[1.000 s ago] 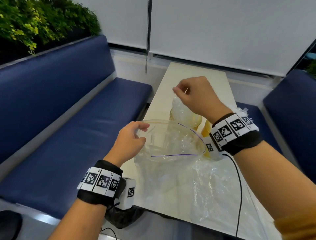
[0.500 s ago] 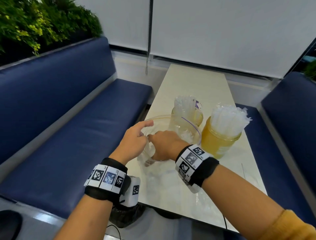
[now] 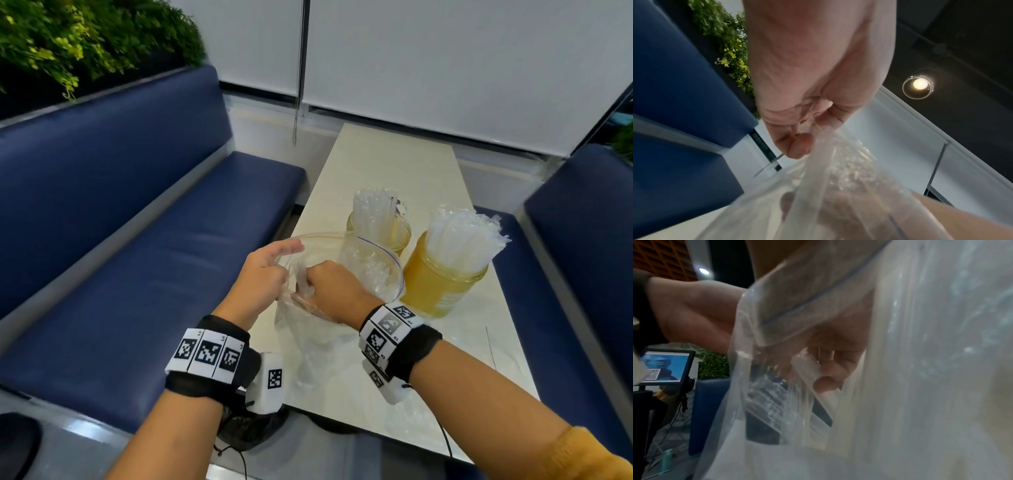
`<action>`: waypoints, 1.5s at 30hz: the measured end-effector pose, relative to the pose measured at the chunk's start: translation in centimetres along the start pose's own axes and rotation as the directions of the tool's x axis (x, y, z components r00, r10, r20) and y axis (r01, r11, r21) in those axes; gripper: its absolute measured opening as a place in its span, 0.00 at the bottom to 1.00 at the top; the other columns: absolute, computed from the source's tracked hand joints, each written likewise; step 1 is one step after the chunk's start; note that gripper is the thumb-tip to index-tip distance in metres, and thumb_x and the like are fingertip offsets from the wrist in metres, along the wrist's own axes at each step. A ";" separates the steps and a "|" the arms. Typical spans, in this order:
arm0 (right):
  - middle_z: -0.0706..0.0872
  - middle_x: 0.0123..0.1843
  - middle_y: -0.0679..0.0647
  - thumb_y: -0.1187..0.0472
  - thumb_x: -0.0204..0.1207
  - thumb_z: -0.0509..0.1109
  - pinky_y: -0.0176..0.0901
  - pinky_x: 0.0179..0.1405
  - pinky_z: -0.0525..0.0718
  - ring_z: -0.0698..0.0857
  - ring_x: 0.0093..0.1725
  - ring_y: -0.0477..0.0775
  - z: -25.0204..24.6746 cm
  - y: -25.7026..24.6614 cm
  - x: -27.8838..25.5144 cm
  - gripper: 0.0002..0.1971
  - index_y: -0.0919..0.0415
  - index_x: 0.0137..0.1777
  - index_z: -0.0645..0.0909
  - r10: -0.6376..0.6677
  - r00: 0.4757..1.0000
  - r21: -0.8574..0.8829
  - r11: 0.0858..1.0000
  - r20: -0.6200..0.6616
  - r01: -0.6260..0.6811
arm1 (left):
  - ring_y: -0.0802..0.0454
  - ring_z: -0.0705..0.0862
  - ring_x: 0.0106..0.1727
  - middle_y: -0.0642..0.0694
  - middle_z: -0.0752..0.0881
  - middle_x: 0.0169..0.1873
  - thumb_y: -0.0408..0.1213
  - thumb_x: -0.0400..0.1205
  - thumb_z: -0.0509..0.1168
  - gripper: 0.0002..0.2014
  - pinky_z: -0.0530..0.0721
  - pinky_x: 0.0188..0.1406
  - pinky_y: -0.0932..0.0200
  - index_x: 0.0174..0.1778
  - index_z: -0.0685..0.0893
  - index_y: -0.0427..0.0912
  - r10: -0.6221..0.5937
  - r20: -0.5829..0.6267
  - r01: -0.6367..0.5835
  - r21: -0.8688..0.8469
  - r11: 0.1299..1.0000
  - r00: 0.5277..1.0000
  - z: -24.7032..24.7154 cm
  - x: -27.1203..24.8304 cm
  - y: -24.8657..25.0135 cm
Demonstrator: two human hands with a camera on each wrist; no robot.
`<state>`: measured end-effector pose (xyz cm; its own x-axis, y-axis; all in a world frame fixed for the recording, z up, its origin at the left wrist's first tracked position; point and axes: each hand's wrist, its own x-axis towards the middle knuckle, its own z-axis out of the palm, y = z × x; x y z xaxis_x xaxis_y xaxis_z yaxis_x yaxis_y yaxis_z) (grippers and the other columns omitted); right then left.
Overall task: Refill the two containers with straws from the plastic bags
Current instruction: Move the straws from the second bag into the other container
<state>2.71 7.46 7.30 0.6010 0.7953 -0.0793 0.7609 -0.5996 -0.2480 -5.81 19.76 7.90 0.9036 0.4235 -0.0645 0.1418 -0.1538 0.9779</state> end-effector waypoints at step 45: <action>0.74 0.24 0.51 0.55 0.88 0.65 0.46 0.24 0.77 0.73 0.20 0.51 -19.1 0.0 2.2 0.16 0.59 0.38 0.74 0.273 0.715 0.751 0.407 -0.643 0.520 | 0.66 0.83 0.49 0.60 0.85 0.45 0.57 0.68 0.80 0.16 0.80 0.49 0.63 0.46 0.89 0.56 0.240 -0.158 -0.177 0.331 0.927 0.958 3.2 2.3 -1.5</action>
<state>8.71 7.53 25.61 0.7952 0.3481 0.4965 0.4381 0.2364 -0.8673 -2.68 18.06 5.60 0.8355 0.5101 0.2043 0.1051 -0.5133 0.8518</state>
